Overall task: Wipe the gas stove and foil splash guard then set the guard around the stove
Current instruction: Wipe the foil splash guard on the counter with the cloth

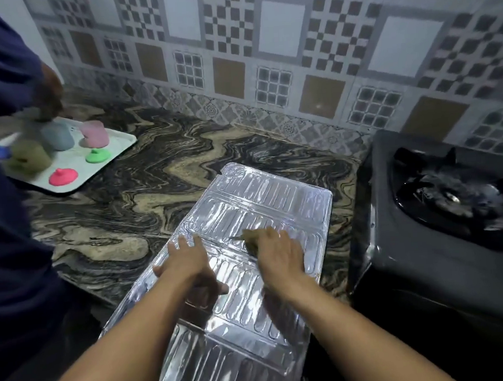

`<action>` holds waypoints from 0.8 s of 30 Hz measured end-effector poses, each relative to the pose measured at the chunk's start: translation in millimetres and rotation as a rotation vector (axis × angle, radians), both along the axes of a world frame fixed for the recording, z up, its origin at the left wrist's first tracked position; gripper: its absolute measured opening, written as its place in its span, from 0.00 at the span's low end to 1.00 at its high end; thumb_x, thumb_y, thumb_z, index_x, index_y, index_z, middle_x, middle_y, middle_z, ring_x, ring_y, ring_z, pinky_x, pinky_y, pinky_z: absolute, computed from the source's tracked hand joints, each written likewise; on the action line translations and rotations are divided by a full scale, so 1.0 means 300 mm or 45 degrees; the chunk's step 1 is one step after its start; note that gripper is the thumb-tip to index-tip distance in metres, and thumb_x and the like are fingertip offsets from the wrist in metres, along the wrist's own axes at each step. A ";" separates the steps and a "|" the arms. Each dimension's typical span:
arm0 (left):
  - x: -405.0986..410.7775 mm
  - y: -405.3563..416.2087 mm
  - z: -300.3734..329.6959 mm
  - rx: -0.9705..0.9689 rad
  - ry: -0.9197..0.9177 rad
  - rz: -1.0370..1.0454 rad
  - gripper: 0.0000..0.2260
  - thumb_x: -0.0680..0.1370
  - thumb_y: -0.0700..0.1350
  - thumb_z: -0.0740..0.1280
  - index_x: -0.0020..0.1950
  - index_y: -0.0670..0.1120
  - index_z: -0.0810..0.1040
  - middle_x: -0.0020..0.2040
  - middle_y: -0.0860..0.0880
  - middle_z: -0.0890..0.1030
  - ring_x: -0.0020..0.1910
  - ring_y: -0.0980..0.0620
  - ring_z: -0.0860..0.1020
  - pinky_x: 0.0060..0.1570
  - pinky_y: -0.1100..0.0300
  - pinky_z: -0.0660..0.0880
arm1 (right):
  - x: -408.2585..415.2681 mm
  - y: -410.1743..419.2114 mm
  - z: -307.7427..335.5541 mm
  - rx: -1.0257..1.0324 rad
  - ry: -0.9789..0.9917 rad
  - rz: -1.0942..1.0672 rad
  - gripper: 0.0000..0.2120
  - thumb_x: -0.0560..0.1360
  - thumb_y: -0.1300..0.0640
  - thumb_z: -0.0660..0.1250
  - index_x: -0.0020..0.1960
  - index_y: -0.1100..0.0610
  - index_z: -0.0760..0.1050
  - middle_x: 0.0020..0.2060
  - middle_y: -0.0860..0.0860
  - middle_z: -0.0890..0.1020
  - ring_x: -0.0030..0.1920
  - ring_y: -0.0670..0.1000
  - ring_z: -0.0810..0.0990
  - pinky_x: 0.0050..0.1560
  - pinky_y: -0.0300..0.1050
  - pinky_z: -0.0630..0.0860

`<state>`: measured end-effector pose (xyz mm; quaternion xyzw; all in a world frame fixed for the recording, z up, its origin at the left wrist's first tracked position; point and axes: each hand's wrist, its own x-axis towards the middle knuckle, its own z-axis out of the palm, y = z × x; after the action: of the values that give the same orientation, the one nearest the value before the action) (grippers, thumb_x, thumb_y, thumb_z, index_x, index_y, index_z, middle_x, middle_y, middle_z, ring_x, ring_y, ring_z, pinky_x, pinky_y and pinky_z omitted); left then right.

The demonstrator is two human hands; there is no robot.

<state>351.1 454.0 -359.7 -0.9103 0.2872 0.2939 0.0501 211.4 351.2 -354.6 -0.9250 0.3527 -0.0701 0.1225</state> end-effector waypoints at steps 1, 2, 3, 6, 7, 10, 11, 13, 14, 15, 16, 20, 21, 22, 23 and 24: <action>0.001 -0.005 -0.004 0.008 -0.002 0.003 0.67 0.57 0.65 0.78 0.78 0.49 0.35 0.79 0.44 0.36 0.77 0.38 0.40 0.69 0.32 0.57 | -0.022 0.018 -0.045 -0.025 0.093 0.031 0.20 0.81 0.51 0.48 0.71 0.52 0.62 0.69 0.56 0.70 0.66 0.59 0.69 0.67 0.59 0.61; 0.002 -0.010 -0.007 0.013 -0.006 0.004 0.67 0.57 0.65 0.78 0.78 0.48 0.35 0.79 0.44 0.36 0.77 0.38 0.40 0.69 0.33 0.58 | -0.043 0.024 -0.078 -0.032 0.142 0.052 0.23 0.80 0.47 0.47 0.74 0.51 0.59 0.74 0.56 0.65 0.72 0.59 0.63 0.73 0.61 0.52; 0.002 -0.013 -0.007 0.020 -0.010 0.005 0.67 0.57 0.65 0.79 0.78 0.48 0.34 0.78 0.44 0.36 0.77 0.38 0.40 0.70 0.34 0.58 | -0.055 0.015 -0.100 -0.024 0.149 0.050 0.25 0.81 0.45 0.46 0.76 0.50 0.55 0.76 0.54 0.59 0.76 0.59 0.56 0.75 0.62 0.43; 0.002 -0.016 -0.008 0.035 -0.020 0.001 0.67 0.57 0.64 0.79 0.78 0.47 0.35 0.78 0.44 0.36 0.77 0.38 0.40 0.70 0.35 0.59 | -0.050 -0.083 -0.145 -0.067 0.174 -0.099 0.26 0.82 0.49 0.49 0.78 0.47 0.47 0.79 0.52 0.47 0.77 0.60 0.36 0.70 0.65 0.29; 0.003 -0.017 -0.013 0.025 -0.019 0.004 0.67 0.56 0.65 0.78 0.78 0.48 0.35 0.79 0.44 0.37 0.77 0.38 0.40 0.70 0.35 0.59 | -0.039 -0.133 -0.149 -0.065 0.195 -0.213 0.28 0.81 0.50 0.51 0.78 0.46 0.46 0.79 0.52 0.44 0.76 0.61 0.33 0.68 0.68 0.28; 0.011 -0.017 -0.034 -0.001 -0.022 0.016 0.68 0.54 0.66 0.79 0.78 0.49 0.35 0.79 0.44 0.37 0.77 0.38 0.41 0.70 0.36 0.60 | 0.007 -0.285 -0.144 0.043 0.220 -0.540 0.31 0.80 0.48 0.56 0.78 0.46 0.46 0.79 0.53 0.43 0.75 0.65 0.33 0.67 0.73 0.32; 0.014 -0.017 -0.038 -0.007 -0.022 0.016 0.69 0.54 0.65 0.79 0.78 0.49 0.35 0.79 0.44 0.38 0.77 0.38 0.41 0.70 0.36 0.60 | 0.022 -0.322 -0.139 0.079 0.200 -0.611 0.31 0.80 0.49 0.57 0.79 0.47 0.47 0.79 0.54 0.45 0.76 0.66 0.36 0.69 0.73 0.35; 0.014 -0.017 -0.034 -0.014 -0.027 0.013 0.68 0.54 0.65 0.79 0.78 0.49 0.36 0.79 0.44 0.38 0.77 0.38 0.41 0.69 0.36 0.61 | 0.042 -0.349 -0.122 0.118 0.153 -0.660 0.30 0.79 0.53 0.57 0.78 0.51 0.50 0.79 0.56 0.50 0.77 0.65 0.43 0.73 0.68 0.40; 0.013 -0.016 -0.032 -0.016 -0.034 0.012 0.68 0.54 0.65 0.79 0.78 0.49 0.36 0.79 0.44 0.39 0.77 0.38 0.41 0.69 0.36 0.62 | 0.052 -0.334 -0.117 0.114 0.090 -0.625 0.29 0.79 0.56 0.58 0.78 0.52 0.52 0.78 0.56 0.54 0.76 0.64 0.48 0.74 0.65 0.44; 0.011 -0.015 -0.030 -0.020 -0.041 0.012 0.68 0.55 0.65 0.79 0.78 0.49 0.36 0.79 0.44 0.39 0.77 0.38 0.41 0.69 0.37 0.62 | 0.054 -0.303 -0.111 0.096 -0.001 -0.529 0.28 0.78 0.59 0.59 0.76 0.53 0.56 0.74 0.56 0.61 0.74 0.63 0.56 0.73 0.60 0.50; 0.011 -0.014 -0.030 -0.023 -0.043 0.014 0.68 0.55 0.65 0.79 0.78 0.49 0.36 0.79 0.44 0.39 0.77 0.38 0.42 0.69 0.37 0.62 | 0.051 -0.259 -0.104 0.106 -0.133 -0.378 0.24 0.77 0.61 0.59 0.72 0.52 0.61 0.66 0.54 0.69 0.68 0.60 0.65 0.70 0.56 0.57; 0.008 -0.011 -0.028 -0.010 -0.069 0.011 0.68 0.54 0.66 0.79 0.78 0.50 0.37 0.79 0.45 0.40 0.77 0.38 0.43 0.68 0.38 0.64 | -0.007 -0.057 -0.100 0.261 -0.128 0.192 0.15 0.80 0.55 0.60 0.65 0.45 0.69 0.65 0.47 0.70 0.64 0.50 0.65 0.69 0.53 0.62; 0.008 -0.009 -0.026 -0.009 -0.078 0.009 0.68 0.54 0.66 0.79 0.78 0.50 0.37 0.79 0.45 0.40 0.78 0.39 0.44 0.68 0.39 0.65 | -0.032 -0.029 -0.118 0.219 -0.044 0.322 0.21 0.78 0.56 0.63 0.69 0.44 0.67 0.69 0.47 0.67 0.67 0.52 0.63 0.71 0.55 0.61; 0.007 -0.005 -0.023 -0.012 -0.088 0.003 0.68 0.54 0.67 0.78 0.78 0.50 0.38 0.79 0.45 0.40 0.78 0.39 0.45 0.67 0.39 0.65 | -0.062 -0.013 -0.134 0.172 -0.023 0.424 0.25 0.77 0.56 0.65 0.72 0.45 0.65 0.72 0.48 0.65 0.68 0.54 0.63 0.71 0.57 0.61; 0.009 -0.001 -0.022 -0.018 -0.104 -0.008 0.67 0.54 0.68 0.78 0.79 0.51 0.38 0.80 0.45 0.41 0.78 0.39 0.46 0.67 0.39 0.66 | -0.093 -0.005 -0.147 0.146 -0.032 0.495 0.25 0.77 0.56 0.64 0.73 0.46 0.64 0.74 0.49 0.64 0.70 0.55 0.62 0.72 0.58 0.60; 0.009 0.006 -0.018 -0.028 -0.130 -0.021 0.67 0.53 0.69 0.77 0.79 0.52 0.39 0.80 0.45 0.43 0.78 0.40 0.48 0.66 0.40 0.67 | -0.124 -0.001 -0.162 0.137 -0.043 0.541 0.24 0.78 0.56 0.61 0.74 0.48 0.65 0.75 0.50 0.63 0.72 0.57 0.62 0.73 0.58 0.58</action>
<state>353.8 455.7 -365.0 -0.9222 0.2952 0.2434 0.0572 174.3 350.8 -403.3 -0.9694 0.1511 -0.0393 0.1896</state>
